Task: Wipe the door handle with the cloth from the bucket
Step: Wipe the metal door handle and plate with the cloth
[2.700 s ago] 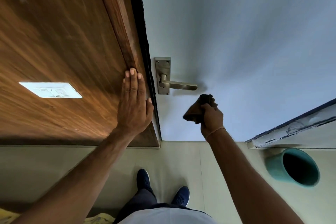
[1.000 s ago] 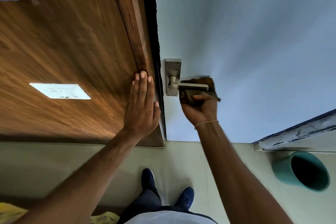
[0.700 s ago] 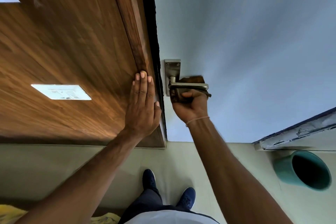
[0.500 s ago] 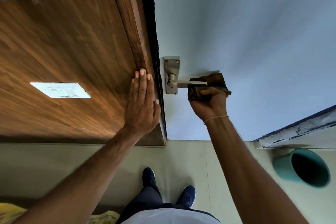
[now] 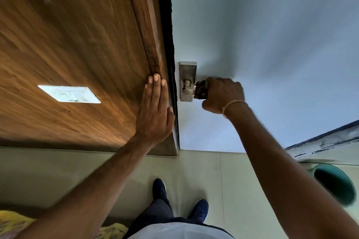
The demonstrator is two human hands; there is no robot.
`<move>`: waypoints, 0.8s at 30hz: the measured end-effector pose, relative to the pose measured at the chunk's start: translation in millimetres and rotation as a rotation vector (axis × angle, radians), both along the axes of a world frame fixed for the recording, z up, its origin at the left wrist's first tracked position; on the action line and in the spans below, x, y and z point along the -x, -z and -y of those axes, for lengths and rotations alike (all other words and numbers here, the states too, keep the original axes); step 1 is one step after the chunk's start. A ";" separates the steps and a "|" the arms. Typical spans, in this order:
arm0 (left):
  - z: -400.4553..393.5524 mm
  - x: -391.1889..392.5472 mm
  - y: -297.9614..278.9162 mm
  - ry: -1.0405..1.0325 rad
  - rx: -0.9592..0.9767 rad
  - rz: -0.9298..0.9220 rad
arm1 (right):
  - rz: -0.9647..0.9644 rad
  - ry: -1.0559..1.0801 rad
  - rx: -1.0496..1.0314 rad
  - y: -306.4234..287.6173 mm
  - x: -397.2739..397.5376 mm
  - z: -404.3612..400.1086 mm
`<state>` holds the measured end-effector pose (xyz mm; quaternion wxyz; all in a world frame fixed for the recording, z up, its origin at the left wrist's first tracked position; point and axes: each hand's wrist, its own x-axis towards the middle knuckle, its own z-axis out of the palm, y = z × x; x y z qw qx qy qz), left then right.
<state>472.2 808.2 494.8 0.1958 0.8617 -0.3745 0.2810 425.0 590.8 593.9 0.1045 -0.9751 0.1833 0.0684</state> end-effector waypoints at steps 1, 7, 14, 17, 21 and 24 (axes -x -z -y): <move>0.6 -0.1 0.2 0.000 0.001 -0.001 | -0.022 -0.066 0.042 -1.2 -4.1 -6.3; -1.3 -0.7 -0.2 -0.008 -0.008 0.017 | -0.041 -0.246 -0.097 -6.2 7.7 16.8; -3.9 -1.9 -1.2 -0.002 -0.017 0.024 | 0.110 -0.246 0.065 16.8 0.2 -10.0; -4.7 -2.7 0.8 -0.006 -0.016 0.029 | 0.231 -0.223 0.141 28.9 18.8 14.3; -2.1 -2.0 0.6 -0.014 -0.007 0.019 | 0.496 -0.169 0.164 47.7 15.5 -11.5; -3.1 -1.9 0.8 -0.010 -0.015 0.021 | 0.624 -0.237 0.177 61.0 8.6 -27.9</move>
